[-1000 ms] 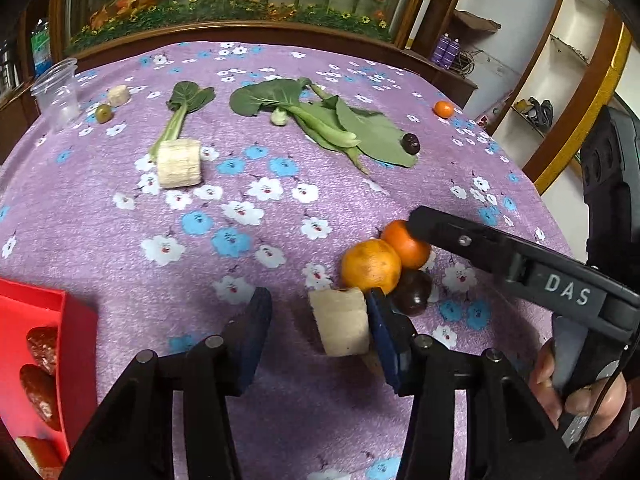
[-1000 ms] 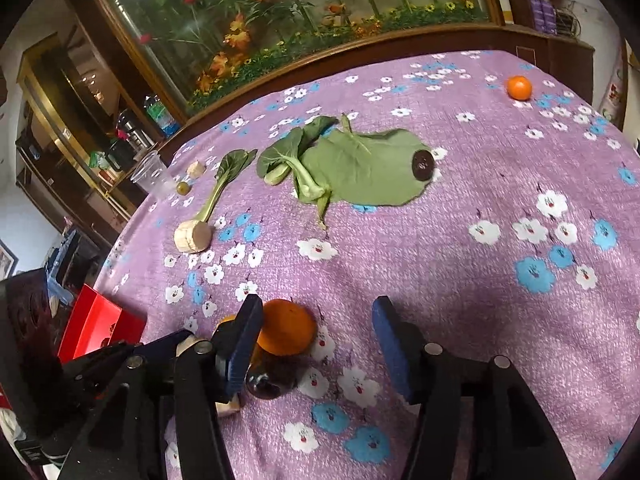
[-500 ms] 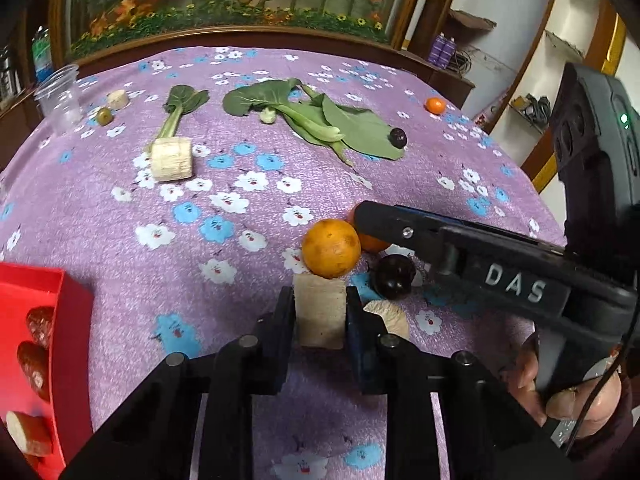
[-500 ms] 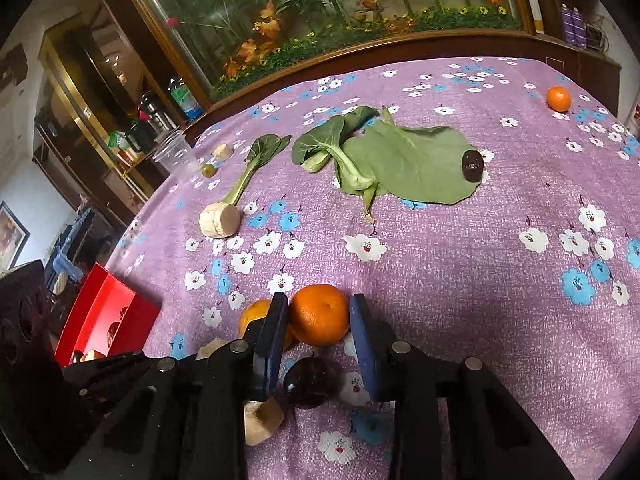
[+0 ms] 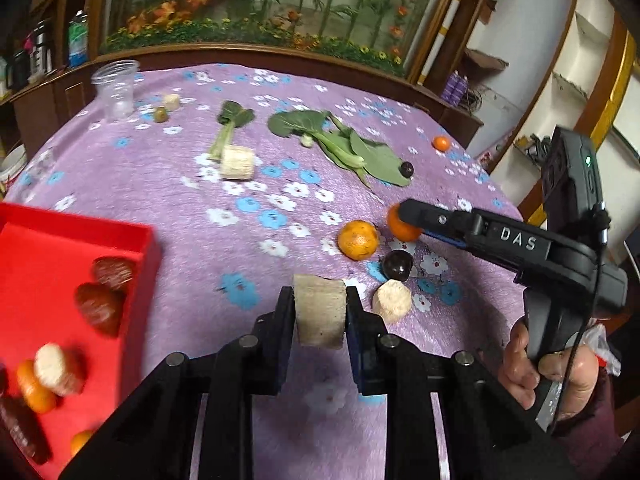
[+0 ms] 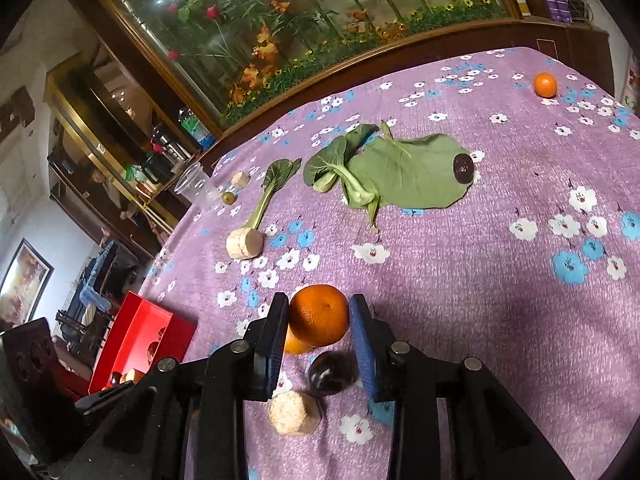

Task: Organize fruits
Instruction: 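Carry the bun and mandarin into the red tray and open both grippers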

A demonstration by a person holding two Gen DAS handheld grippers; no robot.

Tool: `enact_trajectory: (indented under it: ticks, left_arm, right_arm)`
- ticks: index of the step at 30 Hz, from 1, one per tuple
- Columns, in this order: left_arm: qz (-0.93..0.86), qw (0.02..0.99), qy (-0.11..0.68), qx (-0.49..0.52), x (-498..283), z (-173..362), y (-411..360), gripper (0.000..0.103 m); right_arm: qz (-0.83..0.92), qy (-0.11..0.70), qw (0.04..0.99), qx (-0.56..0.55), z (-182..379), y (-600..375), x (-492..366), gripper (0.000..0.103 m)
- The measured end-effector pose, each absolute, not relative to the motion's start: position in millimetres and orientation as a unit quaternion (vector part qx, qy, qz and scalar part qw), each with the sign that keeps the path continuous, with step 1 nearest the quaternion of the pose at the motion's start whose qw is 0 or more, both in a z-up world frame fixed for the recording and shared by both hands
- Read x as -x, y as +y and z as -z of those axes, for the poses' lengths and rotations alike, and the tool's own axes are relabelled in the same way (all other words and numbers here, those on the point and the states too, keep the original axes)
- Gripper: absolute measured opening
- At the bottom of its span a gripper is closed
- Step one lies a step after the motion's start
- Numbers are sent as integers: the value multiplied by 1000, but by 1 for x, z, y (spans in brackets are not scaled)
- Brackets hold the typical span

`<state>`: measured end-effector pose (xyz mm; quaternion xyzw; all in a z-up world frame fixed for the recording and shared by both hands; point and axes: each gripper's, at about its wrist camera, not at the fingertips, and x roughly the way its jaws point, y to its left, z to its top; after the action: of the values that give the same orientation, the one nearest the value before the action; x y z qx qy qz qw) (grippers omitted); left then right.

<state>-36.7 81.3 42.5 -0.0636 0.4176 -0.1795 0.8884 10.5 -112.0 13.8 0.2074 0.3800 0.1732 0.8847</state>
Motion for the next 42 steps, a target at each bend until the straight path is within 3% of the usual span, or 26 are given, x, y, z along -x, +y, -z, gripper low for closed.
enact_trajectory:
  ticks: [10, 19, 28, 42]
  left_arm:
    - [105, 910, 365, 163, 79, -73, 196, 23]
    - [4, 915, 337, 221, 105, -69, 296, 23]
    - [-38, 910, 341, 231, 97, -56, 340, 23]
    - [-56, 897, 377, 224, 65, -37, 360, 24]
  right_arm:
    - [-235, 379, 874, -192, -48, -51, 34, 34]
    - [-310, 407, 841, -175, -51, 40, 57, 35]
    - [-345, 445, 816, -130, -41, 127, 45, 35]
    - [-328, 485, 806, -88, -17, 182, -5, 36]
